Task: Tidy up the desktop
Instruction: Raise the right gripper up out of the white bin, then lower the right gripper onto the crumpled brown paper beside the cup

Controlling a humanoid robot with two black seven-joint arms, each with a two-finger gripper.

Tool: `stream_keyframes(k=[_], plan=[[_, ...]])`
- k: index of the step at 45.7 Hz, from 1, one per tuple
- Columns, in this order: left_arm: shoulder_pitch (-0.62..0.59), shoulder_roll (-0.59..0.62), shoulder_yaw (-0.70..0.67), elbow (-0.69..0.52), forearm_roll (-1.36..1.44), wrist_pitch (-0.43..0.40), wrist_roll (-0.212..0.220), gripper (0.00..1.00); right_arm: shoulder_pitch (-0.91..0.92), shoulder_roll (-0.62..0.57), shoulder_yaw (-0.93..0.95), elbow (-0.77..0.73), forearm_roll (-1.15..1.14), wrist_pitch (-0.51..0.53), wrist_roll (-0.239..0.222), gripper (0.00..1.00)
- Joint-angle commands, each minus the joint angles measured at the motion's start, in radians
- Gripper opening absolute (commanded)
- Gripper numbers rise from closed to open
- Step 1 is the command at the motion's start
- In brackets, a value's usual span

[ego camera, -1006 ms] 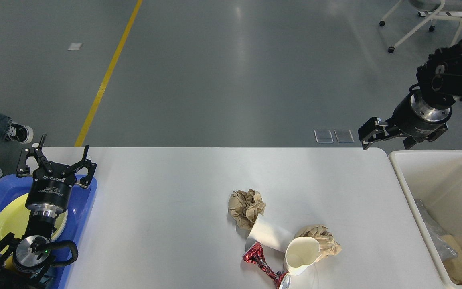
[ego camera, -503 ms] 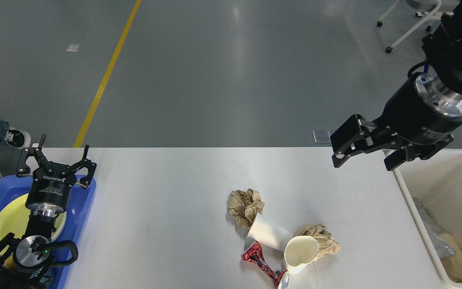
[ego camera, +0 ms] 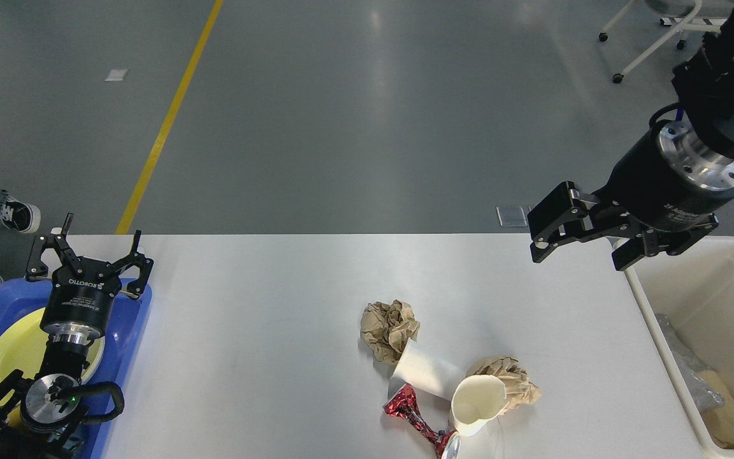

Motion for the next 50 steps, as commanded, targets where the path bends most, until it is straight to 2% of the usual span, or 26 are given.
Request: stream_keyframes(k=[1, 6, 13, 24, 35, 50], plan=[[0.0, 0.0, 0.0, 0.0, 0.0, 0.0, 0.0, 0.96, -0.02, 0.003, 0.007, -0.001, 0.002, -0.001, 0.0, 0.99], [0.0, 0.002, 0.0, 0.0, 0.0, 0.0, 0.0, 0.96, -0.046, 0.004, 0.015, -0.006, 0.0, -0.005, 0.0, 0.99], [0.0, 0.0, 0.0, 0.0, 0.0, 0.0, 0.0, 0.96, -0.122, 0.024, 0.061, -0.017, -0.006, -0.077, 0.0, 0.99], [0.0, 0.0, 0.0, 0.0, 0.0, 0.0, 0.0, 0.96, -0.382, 0.099, 0.068, -0.112, -0.003, -0.226, 0.0, 0.99], [0.0, 0.0, 0.0, 0.0, 0.0, 0.0, 0.0, 0.96, -0.655, 0.121, 0.107, -0.25, 0.045, -0.367, -0.001, 0.98], [0.0, 0.0, 0.0, -0.002, 0.0, 0.0, 0.0, 0.96, -0.932, 0.273, 0.146, -0.471, 0.053, -0.383, -0.001, 1.0]])
